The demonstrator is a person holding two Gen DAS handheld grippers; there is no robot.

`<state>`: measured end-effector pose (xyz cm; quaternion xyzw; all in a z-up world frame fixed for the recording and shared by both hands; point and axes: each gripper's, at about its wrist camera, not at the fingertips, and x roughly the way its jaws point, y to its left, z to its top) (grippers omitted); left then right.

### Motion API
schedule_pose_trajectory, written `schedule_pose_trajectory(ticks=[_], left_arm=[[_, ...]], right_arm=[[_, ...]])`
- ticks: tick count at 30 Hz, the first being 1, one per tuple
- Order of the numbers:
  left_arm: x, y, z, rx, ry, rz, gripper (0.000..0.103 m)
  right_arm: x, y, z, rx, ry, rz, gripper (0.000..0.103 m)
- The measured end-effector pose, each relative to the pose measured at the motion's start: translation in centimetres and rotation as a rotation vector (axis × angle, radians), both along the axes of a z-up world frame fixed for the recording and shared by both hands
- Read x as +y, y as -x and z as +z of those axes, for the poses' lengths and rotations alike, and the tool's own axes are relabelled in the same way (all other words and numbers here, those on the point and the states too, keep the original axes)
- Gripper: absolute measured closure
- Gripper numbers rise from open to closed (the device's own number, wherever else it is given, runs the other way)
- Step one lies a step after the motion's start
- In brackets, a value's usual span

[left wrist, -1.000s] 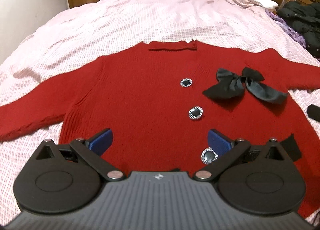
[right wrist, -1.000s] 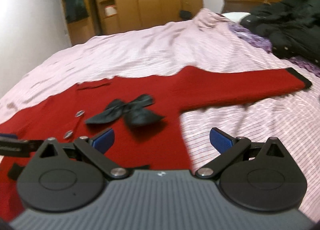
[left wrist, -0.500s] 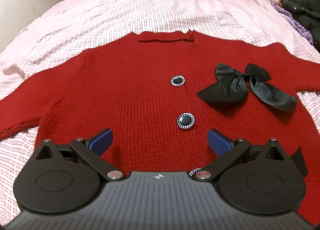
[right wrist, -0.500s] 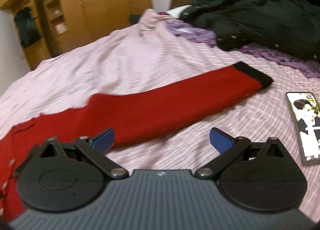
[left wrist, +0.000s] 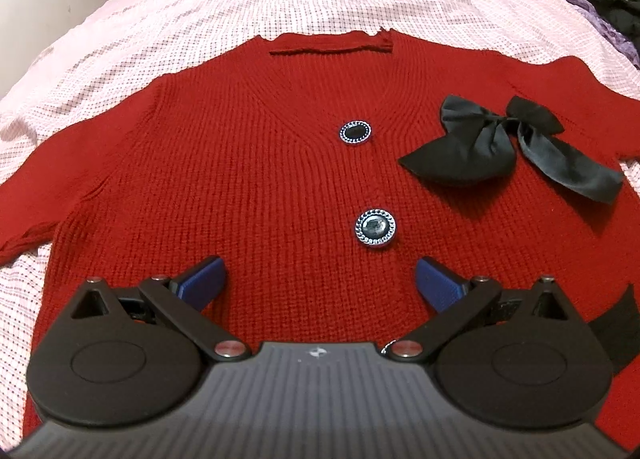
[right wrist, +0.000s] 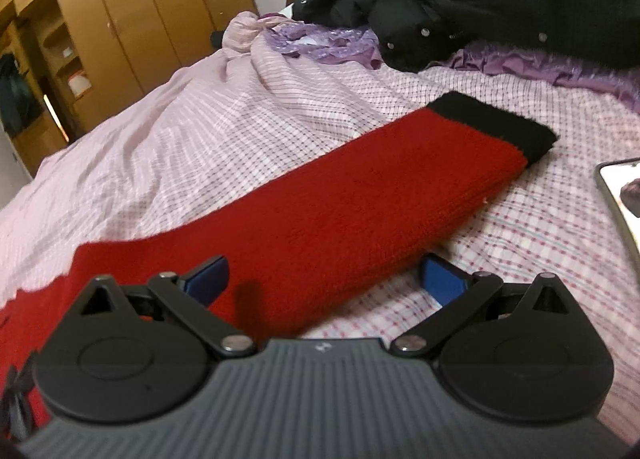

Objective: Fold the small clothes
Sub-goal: 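Move the right gripper to the cardigan sleeve's black cuff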

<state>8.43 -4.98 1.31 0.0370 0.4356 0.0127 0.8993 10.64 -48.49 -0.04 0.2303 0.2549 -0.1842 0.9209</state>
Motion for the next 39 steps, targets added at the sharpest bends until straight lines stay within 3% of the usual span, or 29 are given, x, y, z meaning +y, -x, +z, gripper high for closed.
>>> schedule_pose_trajectory(ticks=[9,11,12,14,16,18,25,39], left_arm=[[-0.2,0.0,-0.5,-0.003,-0.011,0.002,0.0],[-0.2,0.0,-0.5,-0.005,-0.011,0.0,0.0],[-0.1,0.1,-0.5,-0.008,-0.011,-0.002,0.0],[-0.1,0.2,-0.6,-0.013,-0.013,-0.005,0.0],[-0.1,0.3,-0.6,-0.017,-0.016,-0.009,0.0],[-0.2,0.3,-0.5,-0.019,-0.016,-0.013,0.0],[0.2,0.5,-0.1,-0.016,-0.004,-0.026,0.0],[2.8,2.8,2.5,-0.049,-0.019,-0.011,0.0]], right_arm=[[-1.8,-1.8,-0.4,-0.091,-0.082,-0.048,0.001],[-1.7,-1.9,-0.4,-0.087,-0.071,-0.068,0.015],[-1.7,-1.9,-0.3,-0.083,-0.068,-0.073,0.03],[-1.8,-1.7,-0.3,-0.093,-0.077,-0.075,0.048],[-2.2,-1.2,-0.2,-0.107,-0.108,-0.071,0.078],[-2.3,-0.5,0.0,-0.128,-0.136,-0.066,0.085],[-0.2,2.3,3.2,-0.207,-0.073,-0.015,0.088],[5.6,5.4,8.9,-0.343,-0.051,0.111,0.088]])
